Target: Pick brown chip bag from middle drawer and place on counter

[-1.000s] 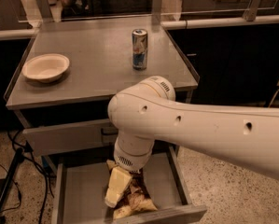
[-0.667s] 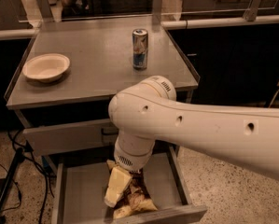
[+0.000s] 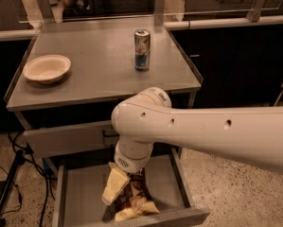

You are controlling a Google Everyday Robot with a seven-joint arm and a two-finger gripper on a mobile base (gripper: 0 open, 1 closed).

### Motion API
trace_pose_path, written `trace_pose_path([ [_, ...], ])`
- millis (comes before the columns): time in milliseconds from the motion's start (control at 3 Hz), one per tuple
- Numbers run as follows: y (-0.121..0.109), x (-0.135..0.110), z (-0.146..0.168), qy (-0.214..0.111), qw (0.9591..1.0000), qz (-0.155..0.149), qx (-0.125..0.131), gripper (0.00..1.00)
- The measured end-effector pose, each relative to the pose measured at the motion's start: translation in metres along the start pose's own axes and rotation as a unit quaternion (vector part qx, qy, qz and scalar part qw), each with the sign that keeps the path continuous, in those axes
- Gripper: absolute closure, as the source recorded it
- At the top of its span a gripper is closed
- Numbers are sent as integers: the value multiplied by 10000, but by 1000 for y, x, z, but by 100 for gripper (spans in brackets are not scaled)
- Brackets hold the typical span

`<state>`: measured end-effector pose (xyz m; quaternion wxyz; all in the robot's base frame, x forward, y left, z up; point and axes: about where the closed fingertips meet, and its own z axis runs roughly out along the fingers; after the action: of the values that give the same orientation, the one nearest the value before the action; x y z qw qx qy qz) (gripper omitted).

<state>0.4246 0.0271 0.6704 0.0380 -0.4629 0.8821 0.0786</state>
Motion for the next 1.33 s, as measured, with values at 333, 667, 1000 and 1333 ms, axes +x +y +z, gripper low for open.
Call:
trace_pose_path([
  [333,-16,0,29,61,9993,336,-121,0],
  [667,-30,8,58,233,9981,540,-194,0],
  [1000,-44,17,81,265,9969,609,-425,0],
  [1333,-44,19,84,284,9969,570,-461,0],
])
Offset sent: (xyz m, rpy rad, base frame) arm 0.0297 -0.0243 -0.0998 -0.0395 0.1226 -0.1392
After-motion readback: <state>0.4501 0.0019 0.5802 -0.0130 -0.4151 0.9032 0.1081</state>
